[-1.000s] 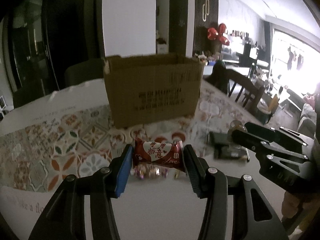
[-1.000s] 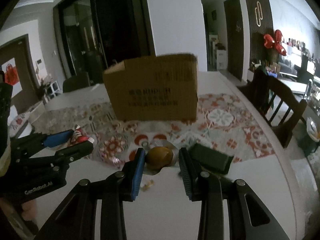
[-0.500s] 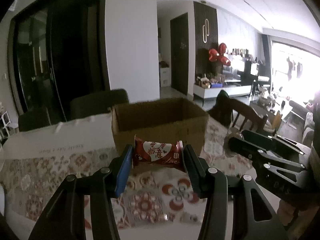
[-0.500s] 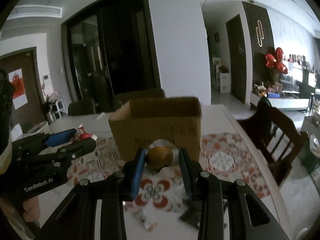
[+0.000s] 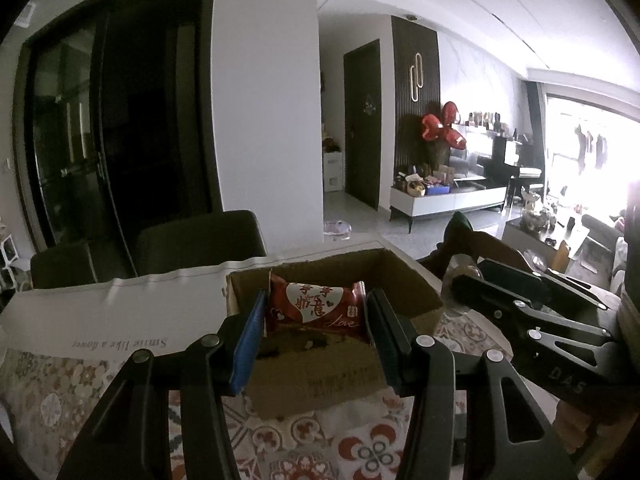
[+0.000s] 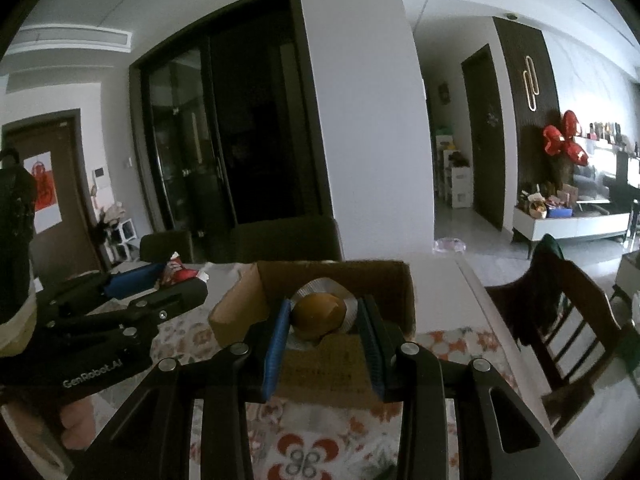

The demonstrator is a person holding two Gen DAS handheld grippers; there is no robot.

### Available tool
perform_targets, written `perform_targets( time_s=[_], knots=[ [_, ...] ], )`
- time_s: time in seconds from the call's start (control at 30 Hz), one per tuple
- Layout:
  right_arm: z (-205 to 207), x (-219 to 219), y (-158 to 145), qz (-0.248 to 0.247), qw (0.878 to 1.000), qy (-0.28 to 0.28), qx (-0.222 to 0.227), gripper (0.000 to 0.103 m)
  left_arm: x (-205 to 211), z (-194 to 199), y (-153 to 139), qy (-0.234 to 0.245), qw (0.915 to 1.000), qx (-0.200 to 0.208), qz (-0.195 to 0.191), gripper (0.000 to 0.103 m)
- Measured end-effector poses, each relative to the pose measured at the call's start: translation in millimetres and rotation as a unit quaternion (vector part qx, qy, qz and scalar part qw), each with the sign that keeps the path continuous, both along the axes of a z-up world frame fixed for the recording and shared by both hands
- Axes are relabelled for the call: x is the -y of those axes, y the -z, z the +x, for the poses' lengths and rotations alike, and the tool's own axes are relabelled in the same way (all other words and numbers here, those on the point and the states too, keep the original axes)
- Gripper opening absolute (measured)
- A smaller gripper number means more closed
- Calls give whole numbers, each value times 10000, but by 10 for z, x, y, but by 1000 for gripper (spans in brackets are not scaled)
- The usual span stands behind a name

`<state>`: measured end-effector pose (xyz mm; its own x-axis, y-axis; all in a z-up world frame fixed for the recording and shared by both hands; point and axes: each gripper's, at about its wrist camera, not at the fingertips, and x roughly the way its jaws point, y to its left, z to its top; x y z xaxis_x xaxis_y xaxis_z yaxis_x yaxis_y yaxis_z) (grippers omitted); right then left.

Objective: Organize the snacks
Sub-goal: 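Carry the red candy bag and gold candy in both tools over the box, then open both tools to release the candy bag and gold candy into the box, then move both open tools back toward the snacks on the table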

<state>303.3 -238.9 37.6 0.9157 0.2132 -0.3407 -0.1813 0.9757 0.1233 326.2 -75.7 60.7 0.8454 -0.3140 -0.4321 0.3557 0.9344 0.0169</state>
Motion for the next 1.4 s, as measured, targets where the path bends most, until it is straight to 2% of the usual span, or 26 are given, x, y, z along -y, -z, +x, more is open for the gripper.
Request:
perform_targets(
  time_s=[0.3, 0.57, 0.67, 0.7, 0.77, 0.93, 1.27, 1.4],
  knots=[
    [547, 26, -54, -234, 9996, -46, -153, 36, 52, 581, 23, 32, 9994, -351, -43, 51],
    [1006, 94, 92, -281, 9983, 14, -507, 36, 151, 1015, 182, -13, 9966, -811, 113, 52],
    [1145, 147, 163, -260, 9974, 126, -667, 37, 158, 1094, 242, -8, 9955, -932, 152, 65],
    [1179, 160, 184, -244, 9968, 145, -746, 45, 153, 1112, 251, -40, 9954, -938, 198, 67],
    [1208, 198, 218, -191, 9960, 209, -849, 55, 146, 1093, 260, -98, 9955, -897, 271, 68],
    [1084, 215, 227, -364, 9953, 400, -801, 55, 116, 879, 237, -182, 9968, -657, 414, 75],
    [479, 87, 61, -528, 9979, 244, -298, 55, -49, 191, 100, -271, 9990, -78, 347, 75],
    [225, 35, 9, -563, 9981, 201, -111, 55, -91, -78, 66, -237, 9987, 152, 433, 75]
  ],
)
